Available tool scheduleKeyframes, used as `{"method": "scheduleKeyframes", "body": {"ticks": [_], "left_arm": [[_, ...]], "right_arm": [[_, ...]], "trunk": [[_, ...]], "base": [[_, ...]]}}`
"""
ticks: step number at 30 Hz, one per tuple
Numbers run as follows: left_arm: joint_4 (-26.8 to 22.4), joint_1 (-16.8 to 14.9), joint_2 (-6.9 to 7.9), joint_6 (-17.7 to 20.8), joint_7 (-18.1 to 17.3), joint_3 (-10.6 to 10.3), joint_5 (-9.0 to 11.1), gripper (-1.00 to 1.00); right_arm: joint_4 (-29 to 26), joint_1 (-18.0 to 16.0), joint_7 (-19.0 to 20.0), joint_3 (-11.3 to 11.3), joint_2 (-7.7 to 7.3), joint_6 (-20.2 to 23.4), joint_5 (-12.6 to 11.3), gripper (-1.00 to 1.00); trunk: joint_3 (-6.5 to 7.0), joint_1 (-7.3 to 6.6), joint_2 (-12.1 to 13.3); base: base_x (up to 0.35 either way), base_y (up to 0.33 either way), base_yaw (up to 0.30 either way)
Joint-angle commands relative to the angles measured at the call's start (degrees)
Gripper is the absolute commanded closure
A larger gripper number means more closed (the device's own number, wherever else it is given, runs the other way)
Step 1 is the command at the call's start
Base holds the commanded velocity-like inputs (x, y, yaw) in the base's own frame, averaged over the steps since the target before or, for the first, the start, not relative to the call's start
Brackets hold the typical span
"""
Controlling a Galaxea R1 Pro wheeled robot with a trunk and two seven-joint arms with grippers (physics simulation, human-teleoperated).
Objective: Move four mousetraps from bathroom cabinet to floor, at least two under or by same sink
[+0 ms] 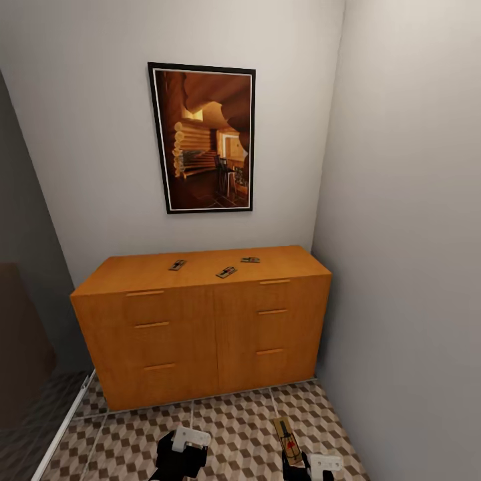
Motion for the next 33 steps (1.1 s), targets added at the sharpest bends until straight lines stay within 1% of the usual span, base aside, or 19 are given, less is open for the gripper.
{"method": "scheduleKeyframes", "body": {"ticks": [1,17,22,24,26,27,30,31,33], "left_arm": [[-0.1,0.0,0.03,0.3,0.4,-0.2,0.0,-1.00],[-0.7,0.0,-0.09,0.3,0.4,0.0,-0.1,-1.00],[-1.6,0.0,-0.63,0.7,0.6,0.1,-0.1,-1.00],[-3.6,0.0,-1.13,1.9,0.6,0.1,-0.1,-1.00],[-5.9,0.0,-1.34,3.9,0.6,0.2,-0.1,-1.00],[-9.1,0.0,-1.48,7.1,0.6,0.2,-0.1,-1.00],[-15.1,0.0,-1.60,13.4,0.5,0.2,0.0,-1.00],[-19.5,0.0,-1.69,18.0,0.4,0.2,0.1,-1.00],[-23.7,0.0,-1.95,22.3,0.3,0.1,0.1,-1.00]], "right_arm": [[0.0,0.0,0.3,-0.1,0.01,-0.2,-0.3,1.00],[0.0,0.0,0.3,-0.1,0.01,-0.2,-0.3,1.00],[0.1,0.0,0.3,-0.1,0.01,-0.2,-0.2,1.00],[0.1,0.0,0.3,-0.1,0.01,-0.2,-0.2,1.00],[0.1,0.0,0.3,-0.1,0.01,-0.2,-0.2,1.00],[0.1,0.0,0.3,-0.1,0.01,-0.2,-0.2,1.00],[0.1,0.0,0.3,-0.1,0.01,-0.2,-0.2,1.00],[0.1,0.0,0.3,-0.1,0.01,-0.2,-0.2,1.00],[0.1,0.0,0.3,-0.1,0.01,-0.2,-0.2,1.00]], "trunk": [[-0.06,0.00,0.0],[-0.06,0.00,0.0],[-0.06,0.00,0.0],[-0.06,0.00,0.0],[-0.06,0.00,0.0],[-0.06,0.00,0.0],[-0.06,0.00,0.0],[-0.06,0.00,0.0],[-0.06,0.00,0.0]], "base": [[0.000,0.000,0.000],[0.000,0.000,0.000],[0.000,0.000,0.000],[0.000,0.000,0.000],[0.000,0.000,0.000],[0.000,0.000,0.000],[0.000,0.000,0.000],[0.000,0.000,0.000],[0.000,0.000,0.000]]}}
